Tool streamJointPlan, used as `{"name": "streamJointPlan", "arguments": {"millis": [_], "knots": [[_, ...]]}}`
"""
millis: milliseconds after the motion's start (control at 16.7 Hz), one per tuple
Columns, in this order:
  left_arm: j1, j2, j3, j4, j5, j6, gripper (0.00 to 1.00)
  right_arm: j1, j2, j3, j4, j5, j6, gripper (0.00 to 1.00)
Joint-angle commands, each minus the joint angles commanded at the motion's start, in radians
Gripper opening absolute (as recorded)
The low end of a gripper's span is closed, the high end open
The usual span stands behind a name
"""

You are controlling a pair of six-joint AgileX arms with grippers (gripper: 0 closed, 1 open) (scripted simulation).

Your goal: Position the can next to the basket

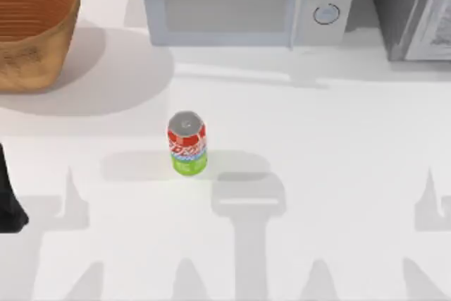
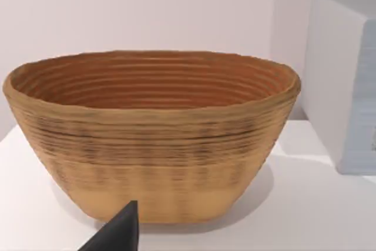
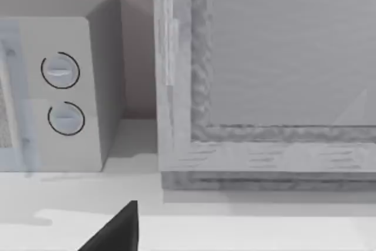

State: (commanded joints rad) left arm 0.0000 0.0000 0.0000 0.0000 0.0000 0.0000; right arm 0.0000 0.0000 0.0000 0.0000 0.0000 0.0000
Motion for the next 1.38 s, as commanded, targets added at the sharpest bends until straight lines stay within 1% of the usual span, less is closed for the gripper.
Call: {"name": "streamJointPlan", "arguments": {"millis": [180, 300, 540, 720, 900, 1200, 1380], "knots": [[-0.005, 0.01, 0.009, -0.005, 0.001, 0.003, 1.0, 0.0, 0.0, 0.0, 0.0, 0.0, 0.0, 1.0], [-0.03, 0.06, 0.054, -0.033, 0.004, 0.016, 1.0, 0.0, 0.0, 0.0, 0.0, 0.0, 0.0, 1.0], [-0.121, 0.285, 0.231, -0.166, 0.01, 0.064, 1.0, 0.0, 0.0, 0.0, 0.0, 0.0, 0.0, 1.0], [-0.209, 0.549, 0.415, -0.331, 0.012, 0.112, 1.0, 0.0, 0.0, 0.0, 0.0, 0.0, 0.0, 1.0], [-0.301, 0.861, 0.625, -0.537, 0.013, 0.163, 1.0, 0.0, 0.0, 0.0, 0.0, 0.0, 0.0, 1.0], [-0.435, 1.395, 1.012, -0.91, 0.008, 0.232, 1.0, 0.0, 0.0, 0.0, 0.0, 0.0, 0.0, 1.0], [-0.492, 1.674, 1.265, -1.096, 0.005, 0.257, 1.0, 0.0, 0.0, 0.0, 0.0, 0.0, 0.0, 1.0]]}}
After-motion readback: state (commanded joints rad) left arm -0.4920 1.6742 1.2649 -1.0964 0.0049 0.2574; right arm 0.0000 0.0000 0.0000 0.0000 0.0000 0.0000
